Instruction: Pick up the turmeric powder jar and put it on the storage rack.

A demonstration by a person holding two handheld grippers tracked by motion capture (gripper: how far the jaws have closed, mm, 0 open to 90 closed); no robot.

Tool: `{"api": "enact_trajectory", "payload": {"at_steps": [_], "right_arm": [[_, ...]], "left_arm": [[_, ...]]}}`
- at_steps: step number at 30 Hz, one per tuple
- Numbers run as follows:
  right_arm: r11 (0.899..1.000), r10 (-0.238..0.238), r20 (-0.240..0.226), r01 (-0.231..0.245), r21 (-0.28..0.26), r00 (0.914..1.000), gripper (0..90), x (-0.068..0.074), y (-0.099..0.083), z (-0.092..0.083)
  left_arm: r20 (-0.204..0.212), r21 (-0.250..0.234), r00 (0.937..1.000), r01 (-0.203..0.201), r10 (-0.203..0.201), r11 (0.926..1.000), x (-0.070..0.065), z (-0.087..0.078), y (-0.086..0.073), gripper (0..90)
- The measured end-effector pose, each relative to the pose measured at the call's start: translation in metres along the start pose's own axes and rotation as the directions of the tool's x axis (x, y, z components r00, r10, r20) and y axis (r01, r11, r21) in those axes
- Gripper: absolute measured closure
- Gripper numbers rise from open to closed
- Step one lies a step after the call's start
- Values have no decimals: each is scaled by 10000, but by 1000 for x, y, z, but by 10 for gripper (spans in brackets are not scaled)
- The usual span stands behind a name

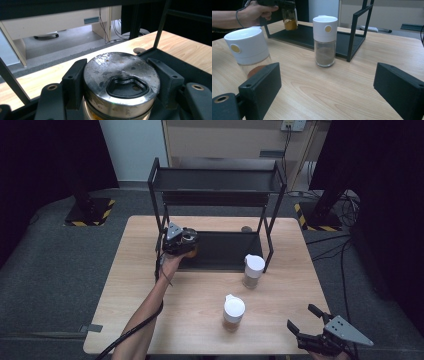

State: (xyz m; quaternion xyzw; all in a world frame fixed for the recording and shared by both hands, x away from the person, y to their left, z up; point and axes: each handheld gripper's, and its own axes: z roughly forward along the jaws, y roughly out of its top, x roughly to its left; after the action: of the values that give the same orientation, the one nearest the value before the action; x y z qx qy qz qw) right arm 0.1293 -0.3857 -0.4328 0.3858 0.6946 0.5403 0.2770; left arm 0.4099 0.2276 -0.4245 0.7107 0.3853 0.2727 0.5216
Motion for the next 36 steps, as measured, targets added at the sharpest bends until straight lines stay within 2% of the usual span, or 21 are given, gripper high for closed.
{"api": "enact_trajectory", "payload": {"at_steps": [2,6,10,22,30,36], "right_arm": [[10000,-2,-3,2,2,10000,77,0,0,0],[10000,-3,-14,3,11,10000,78,0,0,0],[10000,-7,-15,7,7,10000,78,0,0,0],[10000,-2,-27,2,16,10000,78,0,0,0],[10000,-23,-47,23,18,10000,78,0,0,0],[10000,-49,-42,49,27,10000,78,0,0,0]], "left_arm": [[-25,22,9998,172,-172,9998,1,1,-4,340],[-130,85,9998,166,-165,9998,2,2,-9,340],[-242,135,9992,324,-320,9994,2,3,-12,340],[-252,134,9983,526,-522,9985,4,4,-20,340],[-309,130,9982,517,-513,9986,5,4,-23,340],[-202,121,9980,609,-607,9981,8,4,-24,339]]}}
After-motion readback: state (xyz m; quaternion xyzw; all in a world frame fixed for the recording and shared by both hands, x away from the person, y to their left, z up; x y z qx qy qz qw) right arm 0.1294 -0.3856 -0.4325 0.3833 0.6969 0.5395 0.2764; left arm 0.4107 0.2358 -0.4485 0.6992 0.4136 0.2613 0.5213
